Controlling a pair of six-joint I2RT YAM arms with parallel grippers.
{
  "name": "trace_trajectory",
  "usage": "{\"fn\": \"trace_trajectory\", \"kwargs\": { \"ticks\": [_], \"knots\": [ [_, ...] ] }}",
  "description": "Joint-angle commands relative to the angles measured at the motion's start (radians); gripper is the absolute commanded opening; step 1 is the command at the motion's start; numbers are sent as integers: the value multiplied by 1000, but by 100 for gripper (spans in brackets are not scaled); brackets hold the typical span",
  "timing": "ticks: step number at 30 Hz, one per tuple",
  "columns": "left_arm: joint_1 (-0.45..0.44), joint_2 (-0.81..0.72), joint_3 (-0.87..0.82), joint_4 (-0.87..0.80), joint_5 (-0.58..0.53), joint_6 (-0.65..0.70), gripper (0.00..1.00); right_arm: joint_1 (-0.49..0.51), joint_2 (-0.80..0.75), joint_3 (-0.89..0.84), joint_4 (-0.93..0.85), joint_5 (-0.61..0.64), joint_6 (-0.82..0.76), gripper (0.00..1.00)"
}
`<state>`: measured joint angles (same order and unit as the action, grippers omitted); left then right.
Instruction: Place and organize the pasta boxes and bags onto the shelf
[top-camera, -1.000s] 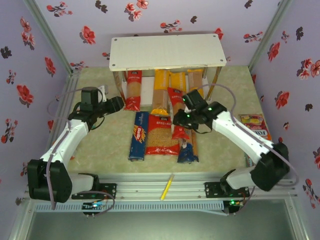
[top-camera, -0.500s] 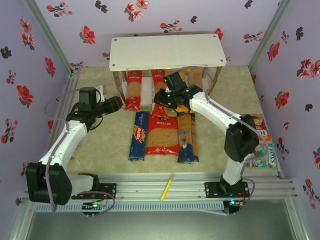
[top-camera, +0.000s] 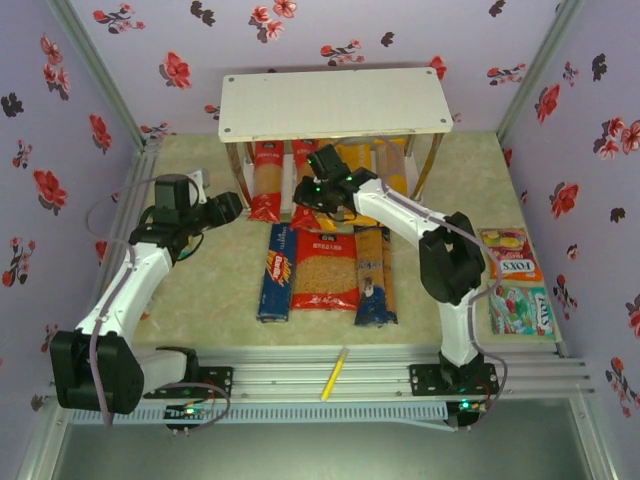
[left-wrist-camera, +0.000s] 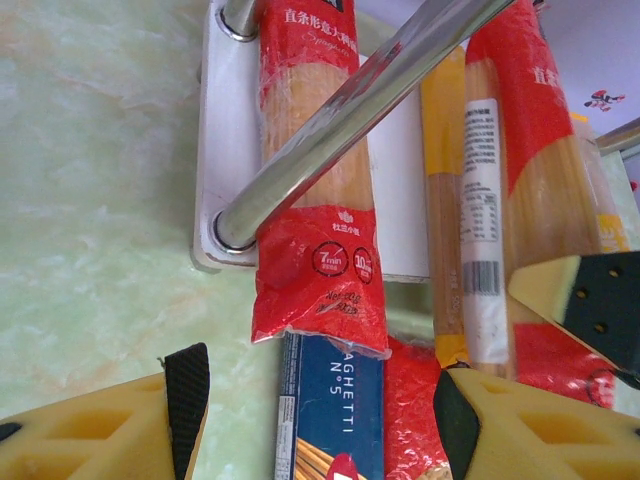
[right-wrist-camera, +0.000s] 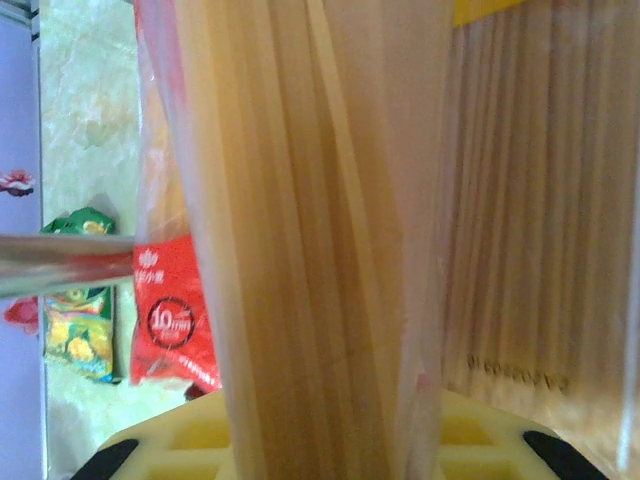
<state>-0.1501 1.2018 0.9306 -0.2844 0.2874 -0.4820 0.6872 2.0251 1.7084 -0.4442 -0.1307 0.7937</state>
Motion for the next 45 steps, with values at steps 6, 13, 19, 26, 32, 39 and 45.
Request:
{"fn": "trace_trajectory", "kwargs": {
  "ticks": [6,13,19,26,32,39,45],
  "knots": [
    [18,-30,30,-34,-1,37,64,18,53,121,142,93,-17,0],
    [25,-31,25,-35,1,40,64,18,111,186,112,123,-30,1],
    [31,-27,25,-33,4,42,64,17,159,232,87,144,-33,11],
    [38,-28,20,-34,6,43,64,11,198,252,66,133,-21,33],
    [45,-31,13,-36,6,43,64,5,180,217,93,105,-19,61],
    [55,-39,11,-36,6,46,65,-6,64,120,170,102,-33,62],
    [57,-39,10,-26,8,41,64,-9,-7,84,159,139,-75,59]
  ]
}}
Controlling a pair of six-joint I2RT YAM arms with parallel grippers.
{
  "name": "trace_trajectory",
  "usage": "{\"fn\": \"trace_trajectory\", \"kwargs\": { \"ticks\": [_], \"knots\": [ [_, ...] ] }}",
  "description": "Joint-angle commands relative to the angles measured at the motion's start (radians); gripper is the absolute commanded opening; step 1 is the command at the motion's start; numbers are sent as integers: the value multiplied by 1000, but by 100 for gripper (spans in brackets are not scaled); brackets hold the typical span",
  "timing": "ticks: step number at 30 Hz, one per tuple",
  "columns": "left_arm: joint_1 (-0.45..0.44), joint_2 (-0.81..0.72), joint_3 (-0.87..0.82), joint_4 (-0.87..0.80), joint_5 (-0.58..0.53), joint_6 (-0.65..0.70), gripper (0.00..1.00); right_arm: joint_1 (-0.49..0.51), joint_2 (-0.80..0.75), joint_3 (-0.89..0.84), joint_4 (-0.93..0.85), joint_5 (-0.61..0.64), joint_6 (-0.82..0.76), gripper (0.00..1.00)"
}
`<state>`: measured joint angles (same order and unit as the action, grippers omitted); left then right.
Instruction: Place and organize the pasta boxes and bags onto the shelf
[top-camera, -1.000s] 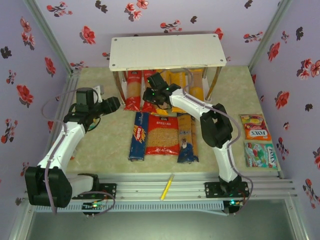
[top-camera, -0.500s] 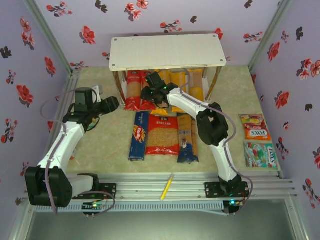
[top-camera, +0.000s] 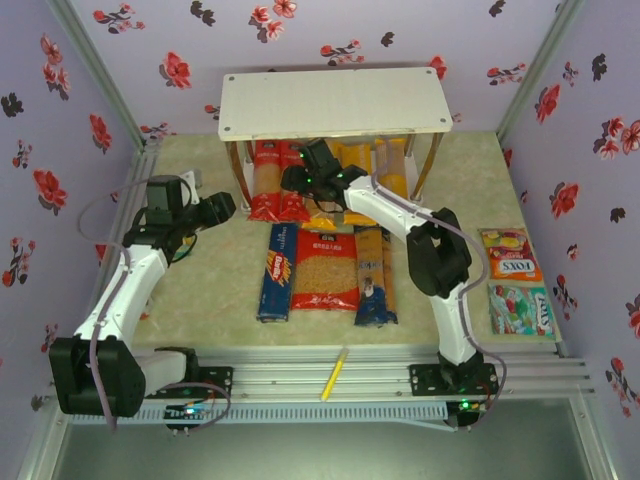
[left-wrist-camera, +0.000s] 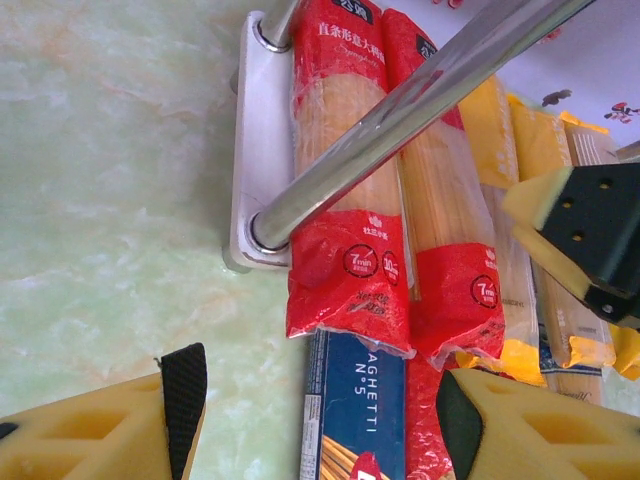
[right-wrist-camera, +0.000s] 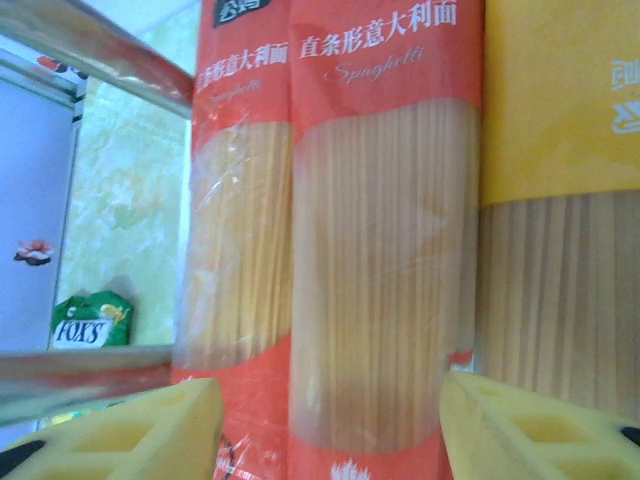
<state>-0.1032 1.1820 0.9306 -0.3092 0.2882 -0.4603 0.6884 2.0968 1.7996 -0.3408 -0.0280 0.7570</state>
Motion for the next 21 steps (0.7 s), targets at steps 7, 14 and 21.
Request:
{"fn": "trace_trajectory", "kwargs": {
  "ticks": [7,14,21],
  "knots": [
    [11,-22,8,-2,10,19,64,-38,-66,-37,-35,99,-48,37],
    [11,-20,10,-2,10,17,64,-37,-76,-51,-164,175,-78,55],
    [11,-16,5,5,12,14,64,-33,-148,-182,-156,167,-64,54]
  ]
}}
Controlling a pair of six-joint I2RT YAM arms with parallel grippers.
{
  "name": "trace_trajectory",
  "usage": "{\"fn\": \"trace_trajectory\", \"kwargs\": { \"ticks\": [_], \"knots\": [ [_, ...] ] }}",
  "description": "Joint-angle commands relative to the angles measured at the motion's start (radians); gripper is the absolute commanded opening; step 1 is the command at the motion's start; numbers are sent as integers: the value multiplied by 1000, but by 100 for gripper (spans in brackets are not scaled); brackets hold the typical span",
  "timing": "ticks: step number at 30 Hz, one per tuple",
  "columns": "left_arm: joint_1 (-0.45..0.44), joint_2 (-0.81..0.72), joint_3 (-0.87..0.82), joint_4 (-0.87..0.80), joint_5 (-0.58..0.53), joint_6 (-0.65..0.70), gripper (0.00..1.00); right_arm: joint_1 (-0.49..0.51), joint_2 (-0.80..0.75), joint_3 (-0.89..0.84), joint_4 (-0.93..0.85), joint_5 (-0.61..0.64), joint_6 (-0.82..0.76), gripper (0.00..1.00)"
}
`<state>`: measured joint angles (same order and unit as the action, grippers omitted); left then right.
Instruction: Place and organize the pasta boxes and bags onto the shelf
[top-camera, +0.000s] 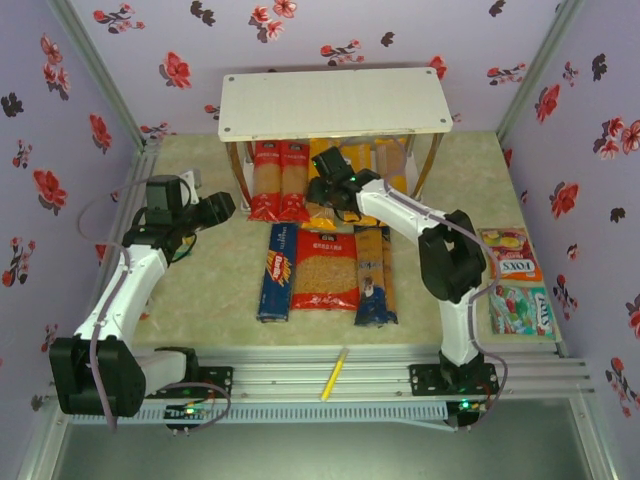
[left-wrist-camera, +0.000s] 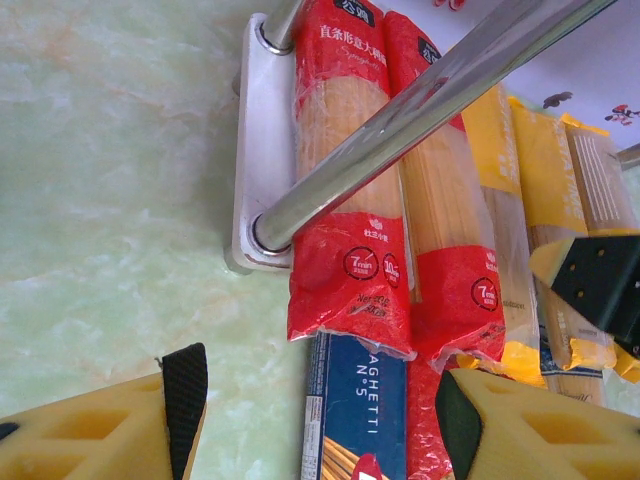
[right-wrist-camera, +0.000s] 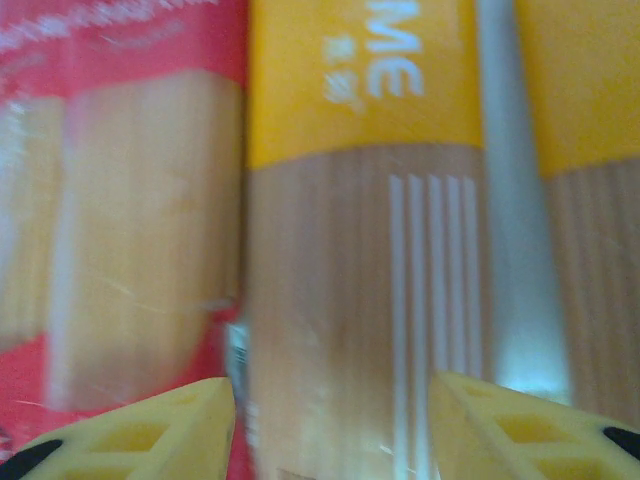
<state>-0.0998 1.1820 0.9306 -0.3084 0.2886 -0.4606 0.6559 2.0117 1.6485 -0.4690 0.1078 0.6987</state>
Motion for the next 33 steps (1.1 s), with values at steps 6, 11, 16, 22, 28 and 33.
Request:
{"fn": "trace_trajectory", "kwargs": {
  "ticks": [6,11,16,22,28,33],
  "knots": [
    [8,-14,4,11,16,7,64,-1,-58,-66,-13,-29,13,61],
    [8,-15,4,5,17,11,64,2,-43,-64,-8,-86,37,65],
    [8,-19,2,3,16,13,64,2,-35,-71,-23,-50,44,70],
    [8,-16,5,3,16,16,64,2,-5,-49,-56,-44,50,71],
    [9,-14,7,3,17,18,64,2,41,-7,-99,-49,44,70],
    [9,-13,5,4,17,19,64,4,71,31,-151,-21,18,70]
  ]
}}
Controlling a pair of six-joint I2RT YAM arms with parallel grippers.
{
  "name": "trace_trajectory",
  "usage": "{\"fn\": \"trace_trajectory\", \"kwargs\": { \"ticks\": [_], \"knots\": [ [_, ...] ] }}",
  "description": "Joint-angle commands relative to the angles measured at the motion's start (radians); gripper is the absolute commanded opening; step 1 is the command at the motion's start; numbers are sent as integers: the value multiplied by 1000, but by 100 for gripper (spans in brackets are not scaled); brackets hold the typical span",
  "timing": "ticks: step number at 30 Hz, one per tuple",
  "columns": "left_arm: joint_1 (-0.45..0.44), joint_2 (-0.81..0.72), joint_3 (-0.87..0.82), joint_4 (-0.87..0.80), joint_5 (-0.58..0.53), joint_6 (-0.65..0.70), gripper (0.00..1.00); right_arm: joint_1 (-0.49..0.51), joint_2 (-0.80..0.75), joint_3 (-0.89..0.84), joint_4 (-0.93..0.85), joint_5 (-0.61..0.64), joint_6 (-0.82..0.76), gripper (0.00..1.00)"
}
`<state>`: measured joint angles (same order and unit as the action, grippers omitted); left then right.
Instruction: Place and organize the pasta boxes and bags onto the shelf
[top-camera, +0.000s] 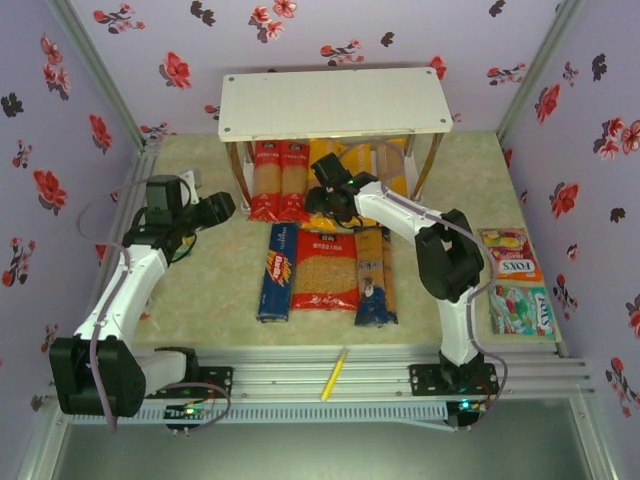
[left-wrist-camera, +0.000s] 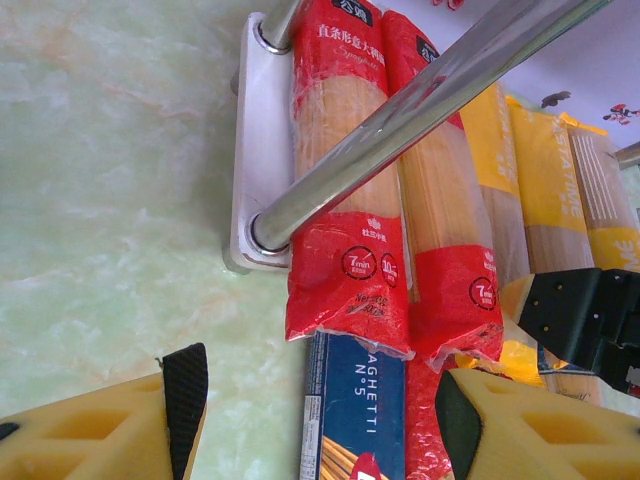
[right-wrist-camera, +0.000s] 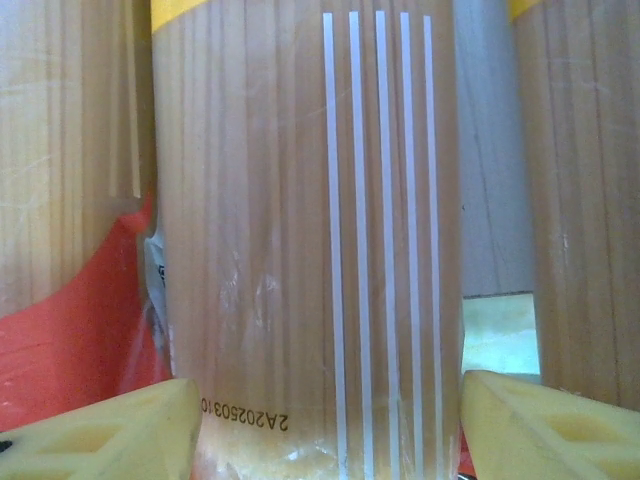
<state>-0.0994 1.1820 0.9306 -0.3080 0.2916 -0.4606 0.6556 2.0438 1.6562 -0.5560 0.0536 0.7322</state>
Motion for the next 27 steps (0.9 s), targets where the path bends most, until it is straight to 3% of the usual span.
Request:
{"fn": "trace_trajectory", "kwargs": {
  "ticks": [1,17,23,27],
  "knots": [
    [9,-13,5,5,14,19,64,4,42,27,-66,38,-17,69],
    [15,-19,-3,2,17,22,64,-19,68,90,-214,192,-84,66],
    [15,-18,-7,11,30,16,64,-46,58,66,-213,173,-94,66],
    [15,-22,-12,12,32,16,64,-45,20,40,-127,76,-108,67]
  ]
}}
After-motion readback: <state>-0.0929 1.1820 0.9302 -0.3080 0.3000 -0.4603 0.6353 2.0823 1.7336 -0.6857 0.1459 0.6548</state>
